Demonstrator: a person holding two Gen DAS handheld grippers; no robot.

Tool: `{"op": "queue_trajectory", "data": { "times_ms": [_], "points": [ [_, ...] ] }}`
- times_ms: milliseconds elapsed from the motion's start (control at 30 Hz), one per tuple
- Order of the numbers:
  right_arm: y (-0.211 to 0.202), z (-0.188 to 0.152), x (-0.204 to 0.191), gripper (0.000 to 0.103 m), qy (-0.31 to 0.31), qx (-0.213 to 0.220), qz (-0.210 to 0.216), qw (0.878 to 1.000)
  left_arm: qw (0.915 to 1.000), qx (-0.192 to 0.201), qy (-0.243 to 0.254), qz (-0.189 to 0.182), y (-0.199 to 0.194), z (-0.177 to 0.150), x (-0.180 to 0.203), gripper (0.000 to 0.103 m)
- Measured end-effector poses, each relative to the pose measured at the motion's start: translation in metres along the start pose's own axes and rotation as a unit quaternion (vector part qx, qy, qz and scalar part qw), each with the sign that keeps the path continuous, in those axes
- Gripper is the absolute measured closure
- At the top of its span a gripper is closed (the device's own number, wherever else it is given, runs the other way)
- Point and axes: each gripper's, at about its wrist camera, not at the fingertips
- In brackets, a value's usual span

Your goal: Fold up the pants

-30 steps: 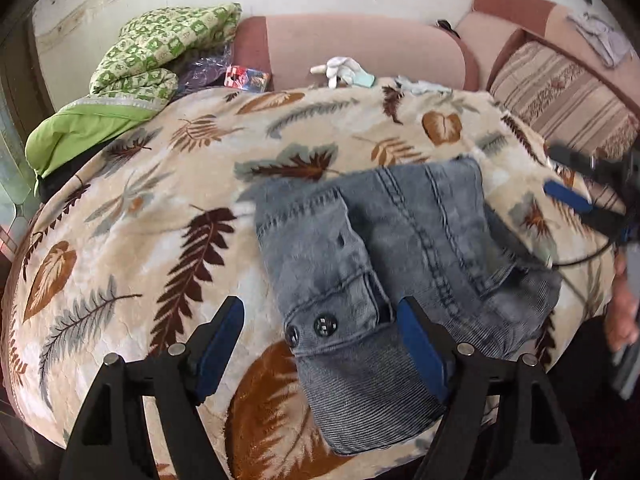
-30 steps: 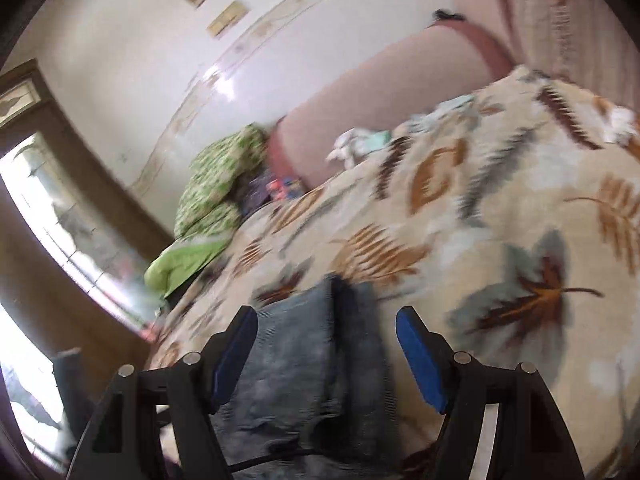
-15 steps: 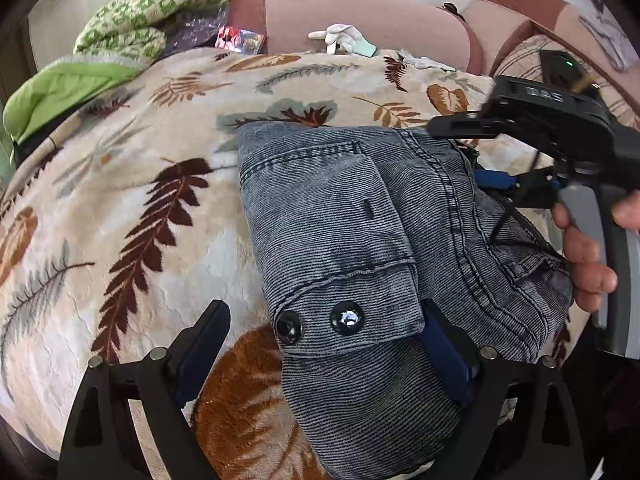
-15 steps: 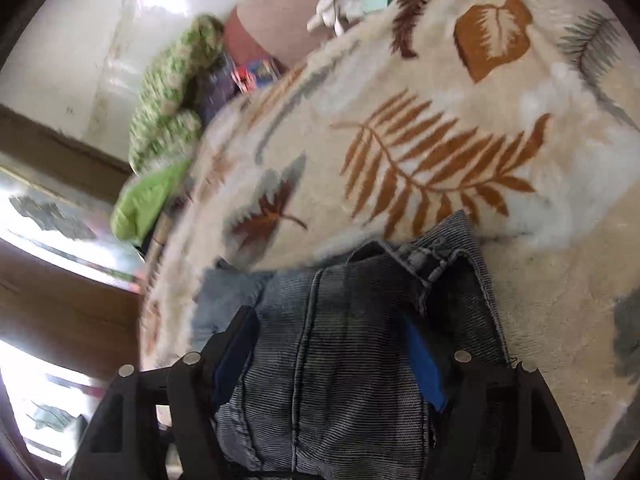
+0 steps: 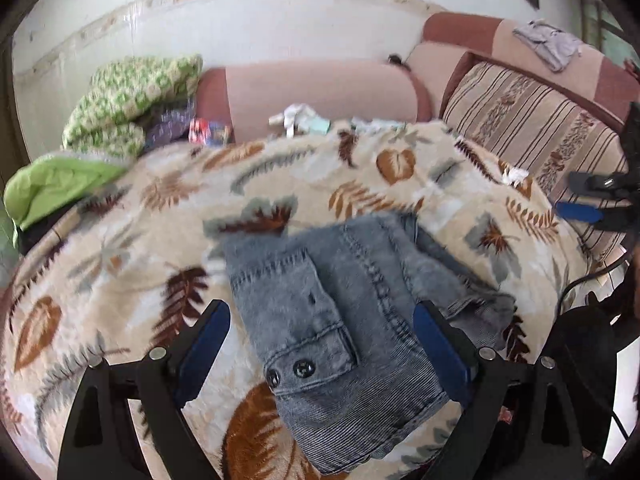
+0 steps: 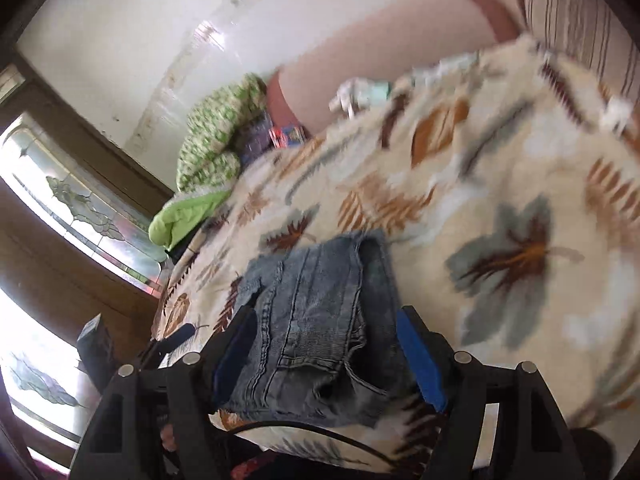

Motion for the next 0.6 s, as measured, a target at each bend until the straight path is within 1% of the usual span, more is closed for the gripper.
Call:
{"op": "queue_trajectory", "data": {
  "times_ms": [100, 167, 200, 267, 300, 333, 367, 400, 433, 467, 533, 567, 600],
  "points": [
    [-0.077, -0.001, -0.005, 0.028, -0.039, 0.092, -0.004, 0.995, 0.9984, 0.045, 0.026, 0.021, -0.023, 0.006, 0.008, 0.009],
    [-0.126, -0.006, -0.016, 0.027, -0.079, 0.161, -0.002, 0.984, 0.996, 0.075, 0.034, 0.035, -0.039, 0.008, 0.011, 0.008],
    [-0.149, -0.011, -0.023, 0.026, -0.101, 0.2, -0.002, 0.975, 0.995, 0.087, 0.033, 0.037, -0.045, 0.01, 0.01, 0.007],
    [-0.186, -0.026, -0.034, 0.013, -0.14, 0.271, 0.005, 0.952, 0.9927, 0.113, 0.021, 0.037, -0.057, 0.011, 0.007, 0.003],
    [-0.195, -0.033, -0.04, 0.006, -0.152, 0.298, 0.012, 0.942, 0.9917, 0.122, 0.014, 0.038, -0.061, 0.011, 0.005, 0.003],
    [-0.199, -0.04, -0.044, 0.003, -0.159, 0.323, 0.018, 0.933, 0.9908, 0.129, 0.006, 0.041, -0.063, 0.011, 0.003, 0.002],
    [-0.196, -0.047, -0.046, 0.0, -0.159, 0.341, 0.019, 0.926, 0.9905, 0.13, 0.0, 0.043, -0.064, 0.01, 0.0, 0.002],
    [-0.187, -0.05, -0.051, 0.0, -0.157, 0.344, 0.015, 0.926, 0.9909, 0.126, -0.005, 0.046, -0.062, 0.01, -0.002, 0.002],
    [-0.172, -0.053, -0.056, 0.0, -0.159, 0.327, 0.008, 0.932, 0.9917, 0.119, -0.009, 0.048, -0.06, 0.008, -0.004, 0.002],
    [-0.154, -0.054, -0.06, 0.0, -0.165, 0.294, 0.004, 0.941, 0.9926, 0.108, -0.015, 0.052, -0.058, 0.007, -0.007, 0.002],
    [-0.114, -0.058, -0.062, 0.0, -0.158, 0.192, 0.021, 0.968, 0.9934, 0.097, -0.026, 0.055, -0.057, 0.001, -0.013, 0.002],
    [-0.094, -0.06, -0.061, 0.0, -0.15, 0.137, 0.034, 0.978, 0.9934, 0.095, -0.03, 0.057, -0.058, -0.002, -0.015, 0.002],
    [-0.075, -0.066, -0.061, 0.0, -0.145, 0.081, 0.05, 0.985, 0.9933, 0.093, -0.031, 0.06, -0.06, -0.005, -0.017, 0.002]
  ]
}}
Point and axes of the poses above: each gripper's, at about its wrist camera, not at the fingertips, and y roughly the way its jaws point, x to its right, z to its top, and after that the axes turned 12 degrees about -z, right-handed
